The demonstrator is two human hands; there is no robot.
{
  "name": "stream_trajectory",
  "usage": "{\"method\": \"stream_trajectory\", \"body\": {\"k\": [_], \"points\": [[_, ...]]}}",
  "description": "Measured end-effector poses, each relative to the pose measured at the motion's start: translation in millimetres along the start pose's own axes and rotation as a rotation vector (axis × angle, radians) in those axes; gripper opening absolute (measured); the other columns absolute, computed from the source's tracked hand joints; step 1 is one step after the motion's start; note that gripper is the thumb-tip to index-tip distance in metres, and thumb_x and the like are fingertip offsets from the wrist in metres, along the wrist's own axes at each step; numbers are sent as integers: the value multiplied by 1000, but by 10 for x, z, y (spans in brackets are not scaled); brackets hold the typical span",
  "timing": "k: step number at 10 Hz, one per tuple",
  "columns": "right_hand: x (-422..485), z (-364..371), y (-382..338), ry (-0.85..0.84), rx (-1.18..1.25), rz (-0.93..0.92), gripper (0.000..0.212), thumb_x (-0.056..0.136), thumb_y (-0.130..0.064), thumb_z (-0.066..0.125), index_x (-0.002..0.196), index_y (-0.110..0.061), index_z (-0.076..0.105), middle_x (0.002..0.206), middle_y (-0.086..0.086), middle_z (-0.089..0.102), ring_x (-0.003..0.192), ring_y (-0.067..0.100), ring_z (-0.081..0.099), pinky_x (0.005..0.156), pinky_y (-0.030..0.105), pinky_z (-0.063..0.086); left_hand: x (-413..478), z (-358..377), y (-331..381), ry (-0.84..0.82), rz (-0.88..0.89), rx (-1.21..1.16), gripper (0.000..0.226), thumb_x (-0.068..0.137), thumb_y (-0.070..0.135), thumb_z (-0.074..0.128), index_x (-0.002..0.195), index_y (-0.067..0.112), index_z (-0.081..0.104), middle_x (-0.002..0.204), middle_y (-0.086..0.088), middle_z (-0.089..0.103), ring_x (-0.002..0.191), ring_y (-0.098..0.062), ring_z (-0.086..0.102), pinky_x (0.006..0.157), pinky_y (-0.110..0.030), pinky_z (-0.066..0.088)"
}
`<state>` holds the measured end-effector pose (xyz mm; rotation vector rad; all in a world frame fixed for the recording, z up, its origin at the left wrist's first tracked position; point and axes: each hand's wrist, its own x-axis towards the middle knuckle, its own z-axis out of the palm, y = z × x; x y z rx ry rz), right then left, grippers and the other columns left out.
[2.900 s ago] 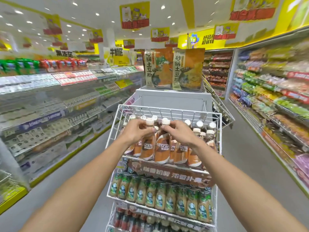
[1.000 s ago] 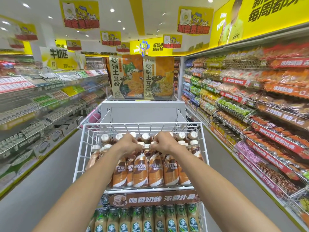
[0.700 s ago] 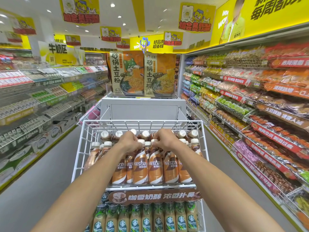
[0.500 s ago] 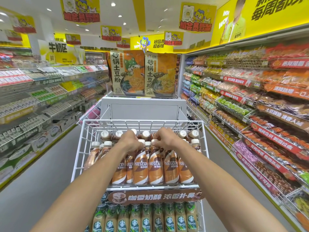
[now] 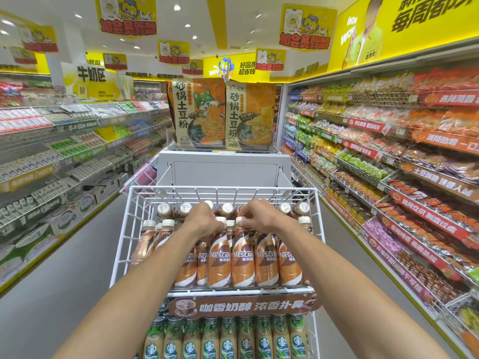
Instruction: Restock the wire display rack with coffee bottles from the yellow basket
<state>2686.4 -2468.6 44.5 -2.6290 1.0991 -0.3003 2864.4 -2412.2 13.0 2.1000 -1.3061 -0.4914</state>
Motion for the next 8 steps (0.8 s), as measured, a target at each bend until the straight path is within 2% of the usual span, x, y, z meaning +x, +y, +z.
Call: {"method": "stream_trajectory", "body": {"k": [1,2,3,4,5,6,7,8], "points": [[-18,16,-20,10,-7,11,25,100,-21,69,99,2,79,95,14,76,90,30,67,82,39,53,-34,-10,16,8,27,45,24,80,24,83,76,7,66,69,-5,62,68,-23,65,63,-37,55],[-66,42,-58,72,-37,38,29,99,-20,66,74,-5,67,80,15,68,77,29,58,69,35,45,-93,-59,19,28,136,152,28,81,29,76,84,2,70,73,-7,65,81,-30,71,66,-39,54],[-167,51,-124,161,-79,32,27,101,-28,59,86,-9,70,89,12,71,85,32,64,73,40,53,-200,-131,15,45,271,366,29,87,41,65,81,14,55,83,-5,64,83,-31,63,64,-36,44],[-326,60,-174,142,-180,15,42,106,-39,51,126,-6,67,118,18,73,109,38,67,90,47,57,-353,-181,22,9,338,639,39,95,51,54,114,17,57,118,-9,66,107,-31,63,84,-43,53],[-471,136,-188,80,-243,0,53,109,-46,43,138,-5,56,136,21,62,125,40,59,101,51,51,-564,-194,-21,-56,303,767,54,98,54,48,133,14,54,130,-11,64,117,-31,61,96,-47,52],[-692,274,-214,3,-302,3,62,108,-56,39,145,-7,51,149,21,52,137,39,51,112,54,45,-899,-120,-112,-97,271,816,56,99,58,43,136,16,50,130,-12,64,116,-31,62,95,-46,52],[-1024,417,-252,-57,-339,18,68,106,-62,35,153,-12,44,162,19,40,151,39,36,121,61,34,-1317,-16,-212,-171,236,822,64,99,59,42,149,18,40,138,-11,59,124,-29,58,102,-45,50],[-1413,481,-281,-74,-349,38,68,105,-64,35,150,-14,46,162,20,39,151,40,36,121,64,33,-1751,30,-273,-228,260,797,72,101,58,41,159,21,23,154,-10,49,137,-30,50,115,-49,41]]}}
